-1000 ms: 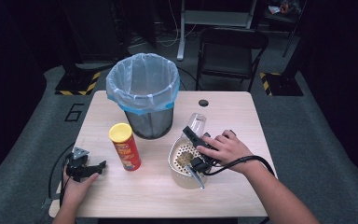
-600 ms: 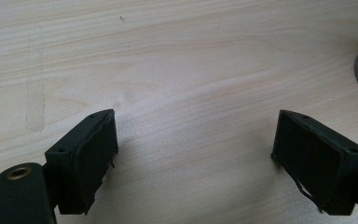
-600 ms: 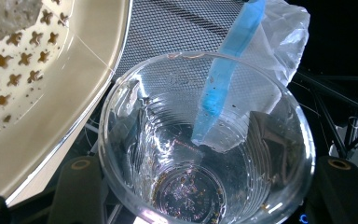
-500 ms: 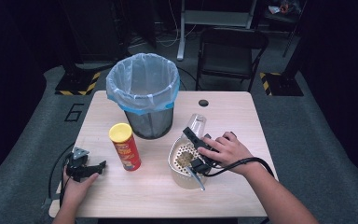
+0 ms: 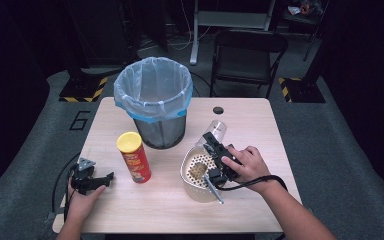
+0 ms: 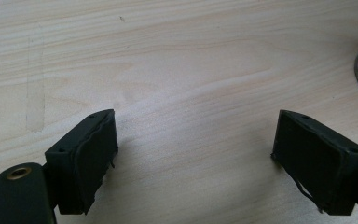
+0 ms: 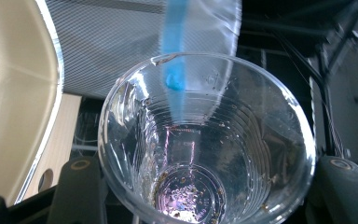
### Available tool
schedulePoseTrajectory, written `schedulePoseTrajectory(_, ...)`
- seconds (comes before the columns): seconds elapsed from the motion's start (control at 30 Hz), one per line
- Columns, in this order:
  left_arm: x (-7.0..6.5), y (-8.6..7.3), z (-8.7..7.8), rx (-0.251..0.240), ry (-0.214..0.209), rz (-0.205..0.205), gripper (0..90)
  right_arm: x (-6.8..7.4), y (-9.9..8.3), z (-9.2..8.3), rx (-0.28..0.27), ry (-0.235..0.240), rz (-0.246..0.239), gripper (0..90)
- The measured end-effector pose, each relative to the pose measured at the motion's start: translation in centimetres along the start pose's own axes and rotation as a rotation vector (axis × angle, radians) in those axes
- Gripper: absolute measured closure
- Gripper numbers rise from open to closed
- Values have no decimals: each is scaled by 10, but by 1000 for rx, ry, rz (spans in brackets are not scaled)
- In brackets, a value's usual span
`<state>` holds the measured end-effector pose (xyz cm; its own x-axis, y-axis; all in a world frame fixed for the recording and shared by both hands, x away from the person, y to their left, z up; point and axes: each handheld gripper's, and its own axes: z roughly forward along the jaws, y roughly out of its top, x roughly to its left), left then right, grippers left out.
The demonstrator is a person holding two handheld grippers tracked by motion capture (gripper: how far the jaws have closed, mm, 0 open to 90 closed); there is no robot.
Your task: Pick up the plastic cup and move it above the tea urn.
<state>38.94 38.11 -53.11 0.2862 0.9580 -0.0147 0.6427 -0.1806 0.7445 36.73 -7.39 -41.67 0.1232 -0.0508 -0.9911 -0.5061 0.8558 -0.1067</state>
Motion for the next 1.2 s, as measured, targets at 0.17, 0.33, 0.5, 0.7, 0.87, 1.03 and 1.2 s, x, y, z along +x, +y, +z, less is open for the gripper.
schedulePoseTrajectory(0.17, 0, 0, -1, 10, -4, 3, 134, 0, 2, -4, 24, -39, 157, 366)
schedulePoseTrajectory(0.33, 0, 0, 0, 5, -2, 2, 134, -4, 0, -6, 59, -28, 441, 365)
schedulePoseTrajectory(0.5, 0, 0, -1, 8, -4, 2, 134, -14, -9, -6, 75, 14, 757, 365)
schedulePoseTrajectory(0.7, 0, 0, -1, 10, -5, 3, 134, -26, -28, -3, 47, 138, 1147, 364)
schedulePoseTrajectory(0.87, 0, 0, 0, -1, 0, 1, 134, -33, -41, 3, 22, 227, 1385, 365)
schedulePoseTrajectory(1.03, 0, 0, 0, -8, 0, 3, 134, -41, -49, 10, 6, 318, 1476, 362)
schedulePoseTrajectory(1.2, 0, 0, 0, -7, 3, 6, 134, -50, -53, 15, 14, 374, 1529, 360)
